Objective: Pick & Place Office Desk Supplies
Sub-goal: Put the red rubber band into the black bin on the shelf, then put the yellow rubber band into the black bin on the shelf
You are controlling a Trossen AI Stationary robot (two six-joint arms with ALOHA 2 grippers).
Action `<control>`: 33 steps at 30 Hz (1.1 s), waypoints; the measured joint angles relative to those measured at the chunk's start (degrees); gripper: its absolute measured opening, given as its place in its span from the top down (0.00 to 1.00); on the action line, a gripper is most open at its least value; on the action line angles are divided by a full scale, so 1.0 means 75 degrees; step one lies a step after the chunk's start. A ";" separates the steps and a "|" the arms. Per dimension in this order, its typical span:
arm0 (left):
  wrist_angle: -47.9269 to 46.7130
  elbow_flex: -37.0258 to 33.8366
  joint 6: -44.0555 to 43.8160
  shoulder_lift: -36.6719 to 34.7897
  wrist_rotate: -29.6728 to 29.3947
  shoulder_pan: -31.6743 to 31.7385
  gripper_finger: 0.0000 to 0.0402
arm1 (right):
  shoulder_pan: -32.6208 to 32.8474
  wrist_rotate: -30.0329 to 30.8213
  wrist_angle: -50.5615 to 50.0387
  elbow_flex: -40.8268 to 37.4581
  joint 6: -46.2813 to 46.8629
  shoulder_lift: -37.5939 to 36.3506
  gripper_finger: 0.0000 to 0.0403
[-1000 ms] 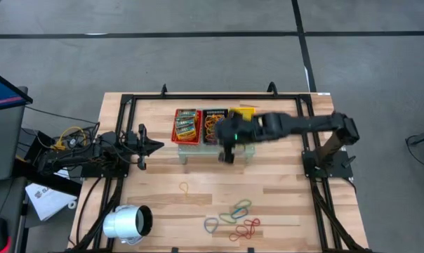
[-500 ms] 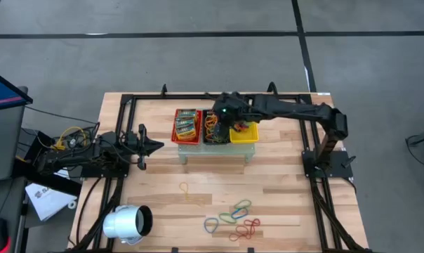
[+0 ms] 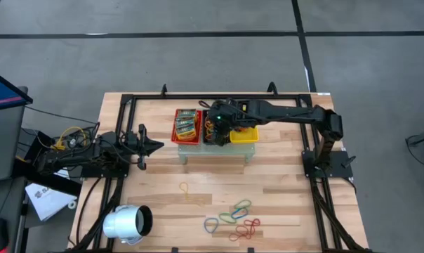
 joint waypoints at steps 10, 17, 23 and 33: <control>0.0001 0.0000 -0.0003 0.0000 0.0000 0.0000 0.98 | 0.0053 -0.0333 -0.0039 0.0000 -0.0017 -0.0010 0.74; 0.0001 0.0000 0.0000 0.0000 0.0000 0.0000 0.98 | 0.0225 -0.0327 -0.0383 0.0292 -0.0147 -0.0067 0.56; 0.0004 0.0000 -0.0003 0.0000 0.0000 0.0000 0.98 | 0.0371 0.0214 -0.0835 0.0663 -0.0284 -0.0073 0.47; 0.0004 0.0000 0.0000 0.0000 0.0000 0.0000 0.98 | 0.0391 0.0347 -0.0867 0.0656 -0.0534 -0.0005 0.48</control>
